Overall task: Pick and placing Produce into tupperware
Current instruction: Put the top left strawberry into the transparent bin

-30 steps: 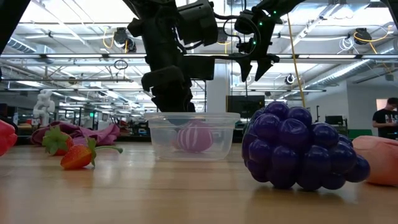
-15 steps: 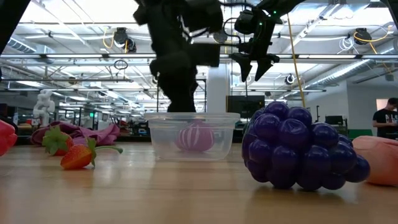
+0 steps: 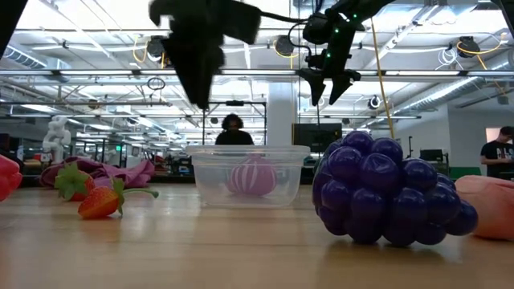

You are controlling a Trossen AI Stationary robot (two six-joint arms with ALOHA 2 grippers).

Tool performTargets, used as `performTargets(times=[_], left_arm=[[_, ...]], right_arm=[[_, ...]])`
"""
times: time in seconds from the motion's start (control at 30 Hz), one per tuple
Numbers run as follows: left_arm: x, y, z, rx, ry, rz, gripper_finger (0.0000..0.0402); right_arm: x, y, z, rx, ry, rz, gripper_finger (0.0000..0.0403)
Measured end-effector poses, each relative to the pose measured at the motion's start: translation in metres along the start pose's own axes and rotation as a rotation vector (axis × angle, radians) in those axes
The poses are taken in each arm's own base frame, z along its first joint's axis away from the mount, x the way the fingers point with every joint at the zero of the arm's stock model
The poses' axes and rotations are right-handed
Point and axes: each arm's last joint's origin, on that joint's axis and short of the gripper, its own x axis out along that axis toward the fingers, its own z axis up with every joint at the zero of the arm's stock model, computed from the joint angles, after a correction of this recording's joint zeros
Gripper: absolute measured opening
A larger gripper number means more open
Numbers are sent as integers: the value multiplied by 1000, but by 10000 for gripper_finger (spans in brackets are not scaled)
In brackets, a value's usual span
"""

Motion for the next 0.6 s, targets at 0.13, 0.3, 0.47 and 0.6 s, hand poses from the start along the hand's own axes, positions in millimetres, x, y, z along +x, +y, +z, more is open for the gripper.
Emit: performTargets(times=[0.13,0.3,0.47,0.6], left_arm=[[-11,-21,-10,-79,-7,-8,239],[-17,-50,-18,-155,-22,-25,239],[-4,-66,-28,-274,13,-12,239],[15,-74,-40,-344,72,24,239]], right_arm=[[0,0,-1,-2,7,-1,293],[0,-1,-5,-16,48,-8,293],[-1,-2,-11,-20,114,-20,293],[-1,-3,-17,-18,168,-32,293]])
